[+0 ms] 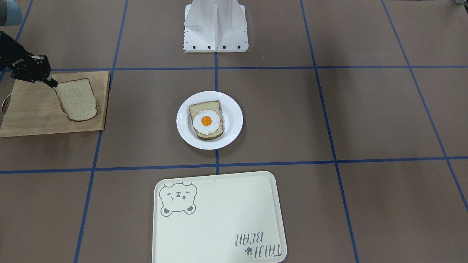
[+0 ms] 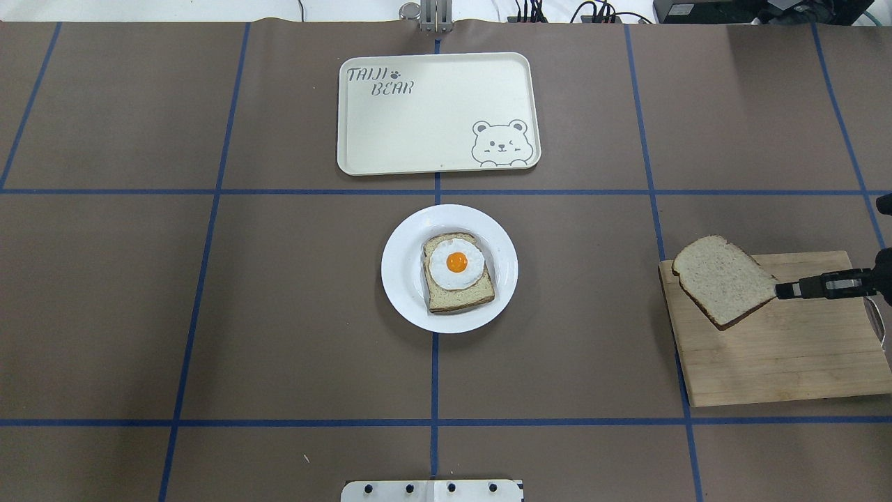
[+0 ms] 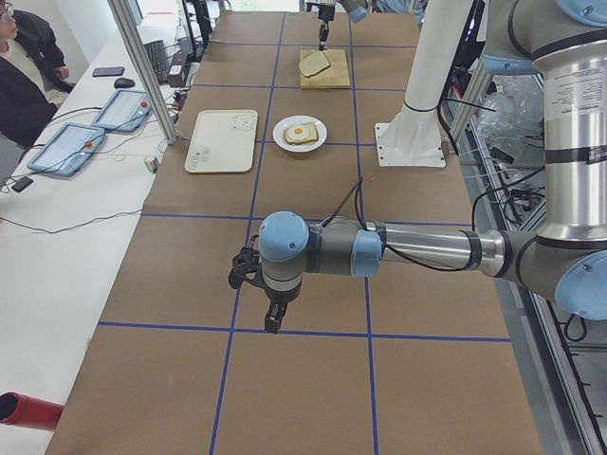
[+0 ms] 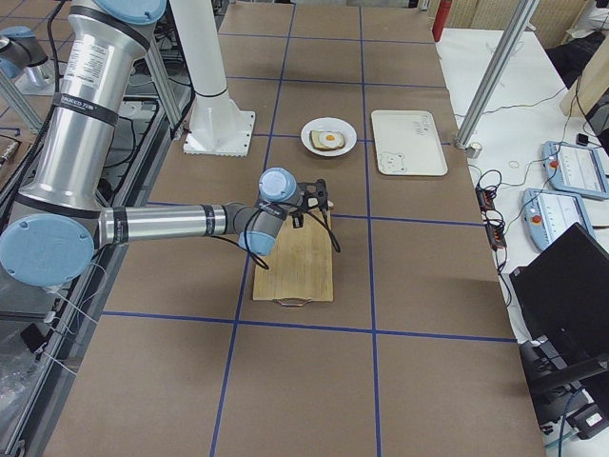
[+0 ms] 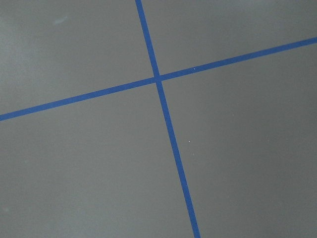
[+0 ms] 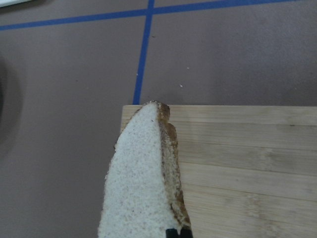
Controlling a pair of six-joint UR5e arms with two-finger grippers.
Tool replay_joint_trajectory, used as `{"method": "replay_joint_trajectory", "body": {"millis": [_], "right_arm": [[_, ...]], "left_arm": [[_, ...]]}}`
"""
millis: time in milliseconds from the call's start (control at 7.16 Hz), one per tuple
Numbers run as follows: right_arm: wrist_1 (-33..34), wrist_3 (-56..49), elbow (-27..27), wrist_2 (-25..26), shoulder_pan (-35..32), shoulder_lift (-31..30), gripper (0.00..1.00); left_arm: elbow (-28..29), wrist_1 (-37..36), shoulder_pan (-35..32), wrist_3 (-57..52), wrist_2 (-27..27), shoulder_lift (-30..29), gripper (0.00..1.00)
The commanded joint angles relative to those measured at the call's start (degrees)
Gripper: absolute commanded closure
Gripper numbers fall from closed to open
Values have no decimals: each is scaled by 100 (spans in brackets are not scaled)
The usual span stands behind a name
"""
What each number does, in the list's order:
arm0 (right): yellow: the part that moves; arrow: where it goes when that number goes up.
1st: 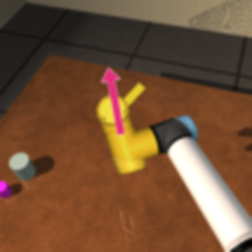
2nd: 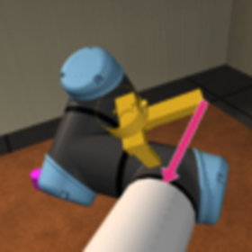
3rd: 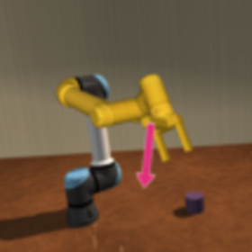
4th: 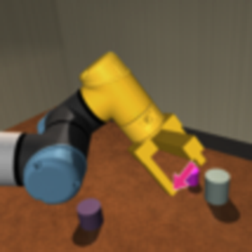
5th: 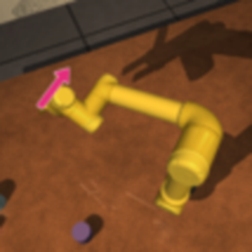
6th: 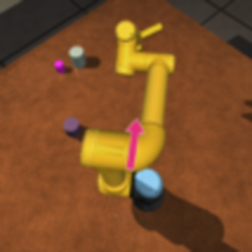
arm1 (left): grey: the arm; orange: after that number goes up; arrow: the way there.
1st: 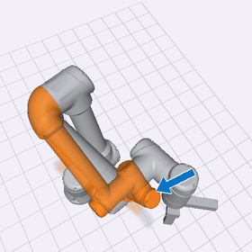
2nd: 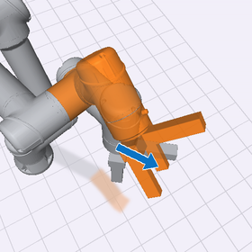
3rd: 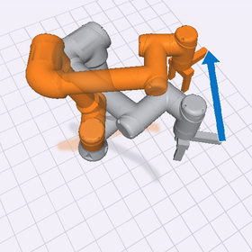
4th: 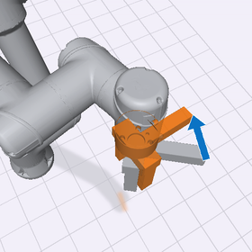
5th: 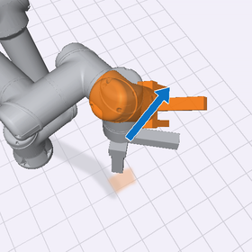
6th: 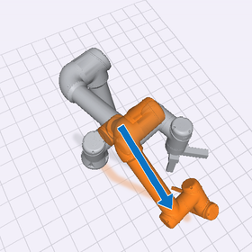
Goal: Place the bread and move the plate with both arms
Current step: 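Lift the bread slice and carry it with the right gripper toward the plate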
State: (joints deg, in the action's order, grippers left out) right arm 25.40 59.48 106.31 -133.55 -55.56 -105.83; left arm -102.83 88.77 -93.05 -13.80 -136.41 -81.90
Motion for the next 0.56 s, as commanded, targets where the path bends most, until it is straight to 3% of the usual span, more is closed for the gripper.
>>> {"method": "replay_joint_trajectory", "body": {"millis": [0,140,279,419], "right_arm": [[35,133,4,-67,-95,543,100],[79,778,-31,38,-34,1059,100],[88,1298,-40,561,358,1490,100],[314,1703,-5,1428,927,1886,100]], "left_arm": [[0,0,-3,0,0,-1,1],[9,0,-3,0,0,-1,1],[26,0,-3,0,0,7,1],[26,-9,-3,0,0,8,1]]}}
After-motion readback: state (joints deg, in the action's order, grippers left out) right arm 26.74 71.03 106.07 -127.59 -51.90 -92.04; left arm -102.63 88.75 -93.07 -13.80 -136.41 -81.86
